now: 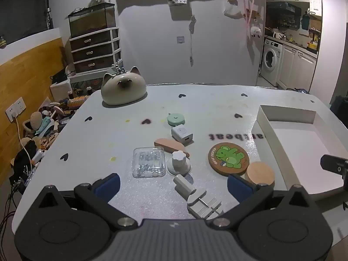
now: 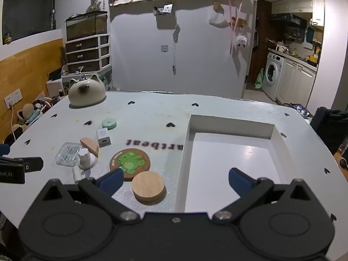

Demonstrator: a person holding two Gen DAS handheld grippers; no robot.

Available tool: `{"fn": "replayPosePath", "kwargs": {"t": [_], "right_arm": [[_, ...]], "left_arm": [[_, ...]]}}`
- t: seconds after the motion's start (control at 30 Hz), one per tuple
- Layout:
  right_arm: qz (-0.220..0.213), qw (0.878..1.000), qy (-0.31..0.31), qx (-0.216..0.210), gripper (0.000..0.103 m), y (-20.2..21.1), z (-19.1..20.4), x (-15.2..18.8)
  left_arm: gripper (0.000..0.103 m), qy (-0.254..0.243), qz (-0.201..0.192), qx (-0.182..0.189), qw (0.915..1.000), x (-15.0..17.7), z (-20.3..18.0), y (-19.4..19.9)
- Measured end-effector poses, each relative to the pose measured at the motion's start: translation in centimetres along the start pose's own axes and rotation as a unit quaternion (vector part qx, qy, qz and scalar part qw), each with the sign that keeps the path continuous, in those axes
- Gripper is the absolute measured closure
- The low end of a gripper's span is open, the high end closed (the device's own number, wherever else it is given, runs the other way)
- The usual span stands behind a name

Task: Organize rigid objects

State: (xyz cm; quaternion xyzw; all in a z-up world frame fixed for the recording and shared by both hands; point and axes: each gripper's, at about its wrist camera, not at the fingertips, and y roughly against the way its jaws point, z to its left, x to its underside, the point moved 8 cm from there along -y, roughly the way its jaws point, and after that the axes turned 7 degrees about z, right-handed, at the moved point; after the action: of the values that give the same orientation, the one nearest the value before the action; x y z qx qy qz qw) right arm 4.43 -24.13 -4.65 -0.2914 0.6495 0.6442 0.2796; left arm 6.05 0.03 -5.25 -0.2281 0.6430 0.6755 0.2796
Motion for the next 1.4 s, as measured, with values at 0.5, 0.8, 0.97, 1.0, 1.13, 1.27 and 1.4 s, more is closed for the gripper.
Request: {"fn": "replayPosePath", "kwargs": {"t": [0.5, 0.8, 0.97, 1.0, 1.13, 1.27, 1.4], "right_arm": [[0.006, 1.0, -0.006, 0.003, 0.0, -0.16, -0.27, 0.19], [0.007, 1.0, -0.008, 0.004, 0.0, -0.08, -0.38, 0.35], [0.007, 1.0, -0.007, 0.003, 0.0, -0.06, -0.39, 0.36], [0.007, 1.0, -0.007, 0.004, 0.0, -0.06, -0.39, 0.36], [0.007, 1.0, -0.007, 0.004, 0.0, -0.06, -0.36, 0.34], [0.007, 1.0, -0.007, 0.004, 0.0, -0.06, -0.35, 0.33], [0.007, 1.0, -0.007, 0.004, 0.0, -0.05, -0.36, 0.36]], "left_arm": [[0.0, 0.002, -0.001, 0.003, 1.0, -0.02, -0.02, 0.01], [0.0, 0.004, -0.003, 0.001, 1.0, 0.28, -0.28, 0.55], [0.0, 0.005, -0.004, 0.001, 1.0, 0.28, -0.31, 0.55], [0.0, 0.005, -0.004, 0.001, 1.0, 0.28, -0.3, 0.55], [0.0, 0.005, -0.004, 0.001, 1.0, 0.28, -0.28, 0.55], [0.0, 0.005, -0.004, 0.002, 1.0, 0.28, -0.28, 0.55], [0.0, 0.005, -0.004, 0.002, 1.0, 0.29, -0.29, 0.55]]}}
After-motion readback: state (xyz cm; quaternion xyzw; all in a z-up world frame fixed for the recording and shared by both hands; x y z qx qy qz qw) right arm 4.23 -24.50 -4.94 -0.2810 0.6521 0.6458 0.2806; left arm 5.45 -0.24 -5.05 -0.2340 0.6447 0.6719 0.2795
